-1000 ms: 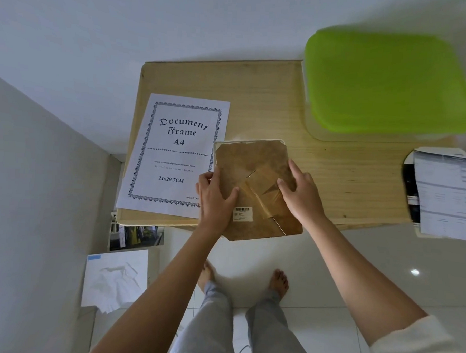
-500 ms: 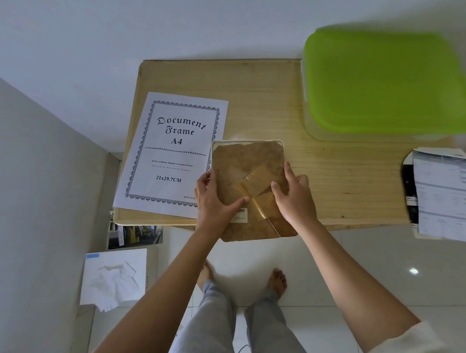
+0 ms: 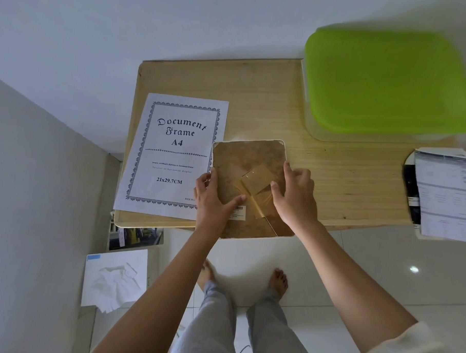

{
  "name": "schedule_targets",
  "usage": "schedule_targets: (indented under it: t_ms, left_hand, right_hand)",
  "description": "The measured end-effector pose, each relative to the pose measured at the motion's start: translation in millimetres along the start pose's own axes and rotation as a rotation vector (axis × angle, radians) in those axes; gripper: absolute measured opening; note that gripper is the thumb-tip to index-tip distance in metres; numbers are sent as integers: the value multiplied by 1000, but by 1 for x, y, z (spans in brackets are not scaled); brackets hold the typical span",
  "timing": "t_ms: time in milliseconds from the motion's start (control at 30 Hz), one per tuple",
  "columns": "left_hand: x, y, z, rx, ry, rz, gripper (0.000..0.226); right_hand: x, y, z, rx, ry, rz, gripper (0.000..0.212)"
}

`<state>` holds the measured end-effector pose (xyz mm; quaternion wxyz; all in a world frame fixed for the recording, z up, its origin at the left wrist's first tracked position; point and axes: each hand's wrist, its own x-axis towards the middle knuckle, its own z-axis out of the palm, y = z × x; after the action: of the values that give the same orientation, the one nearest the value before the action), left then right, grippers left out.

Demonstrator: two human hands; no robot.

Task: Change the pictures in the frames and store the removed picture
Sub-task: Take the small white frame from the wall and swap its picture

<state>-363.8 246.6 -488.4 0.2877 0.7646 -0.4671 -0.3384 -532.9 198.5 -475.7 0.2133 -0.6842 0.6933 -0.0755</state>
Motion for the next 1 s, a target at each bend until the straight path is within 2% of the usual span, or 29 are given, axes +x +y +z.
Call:
schedule_targets:
  t_ms: [100,300,567,800,1000]
  left_hand:
    - [-2,0,2,10,2,1,99]
    - [-4,0,1,21,-1,11,98]
    - [-3,0,3,59,-13,13,97]
    - [-5,2,-2,124,-11,56,93]
    - [-18,-6,-8,206,-51,156,85]
  right_hand:
    - [12,-7,-7,-120,52,-70,56]
    - [24,-26,-1,-201,9,-228,52]
    - [23,-27,5,-169,26,-215,49]
    - [24,-22,-5,-86,-49,-230,50]
    - [-13,-3,6,-24,-66,-354,56]
